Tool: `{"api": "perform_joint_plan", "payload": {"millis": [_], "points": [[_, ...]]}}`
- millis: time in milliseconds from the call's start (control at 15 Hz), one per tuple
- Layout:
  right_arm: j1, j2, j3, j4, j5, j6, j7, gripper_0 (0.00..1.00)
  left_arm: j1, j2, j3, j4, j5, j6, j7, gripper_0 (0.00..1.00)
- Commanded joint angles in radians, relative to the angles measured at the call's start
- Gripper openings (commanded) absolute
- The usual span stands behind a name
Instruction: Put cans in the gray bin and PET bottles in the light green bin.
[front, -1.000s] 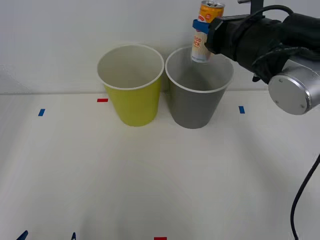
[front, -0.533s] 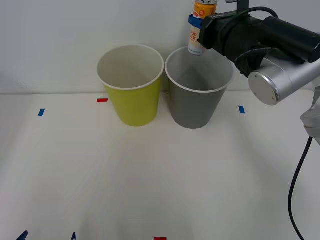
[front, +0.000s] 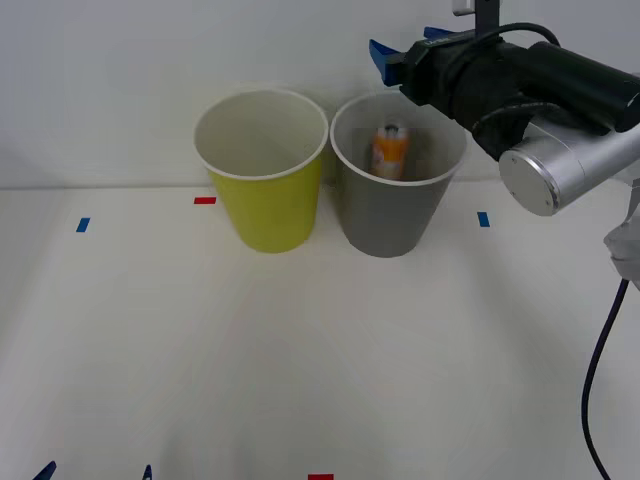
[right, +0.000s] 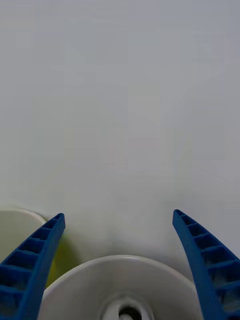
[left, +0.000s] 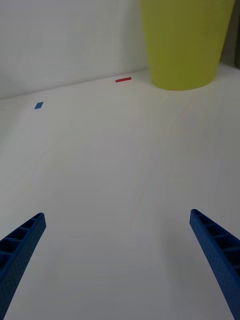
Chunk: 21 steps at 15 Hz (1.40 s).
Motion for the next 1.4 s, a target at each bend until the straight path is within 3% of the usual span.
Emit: {"api": "perform_joint_plan", "payload": {"millis": [67,267,467,600,1000,1400], "points": [[0.015,0.003,0.006,-0.001,0.001,0.001,0.008,1.0,0.0,0.0,0.0,0.0,0.0,0.0,0.0,1.0],[0.023,0.003,-0.009,-0.058,0.026,0.04,0.009,1.0,0.0,0.0,0.0,0.0,0.0,0.0,0.0,1.0],[0.023,0.013,-0.108,-0.254,0.053,0.307,0.003,1.0,0.0,0.0,0.0,0.0,0.0,0.0,0.0,1.0],[0.08,0.012,-0.167,-0.346,0.053,0.329,-0.012,1.0,0.0,0.0,0.0,0.0,0.0,0.0,0.0,1.0],[0.557,-0.062,-0.263,-0.541,0.052,-0.03,-0.032,1.0,0.0,0.0,0.0,0.0,0.0,0.0,0.0,1.0],[0.929,-0.06,-0.275,-0.631,0.066,-0.207,-0.024,1.0,0.0,0.0,0.0,0.0,0.0,0.0,0.0,1.0]]}}
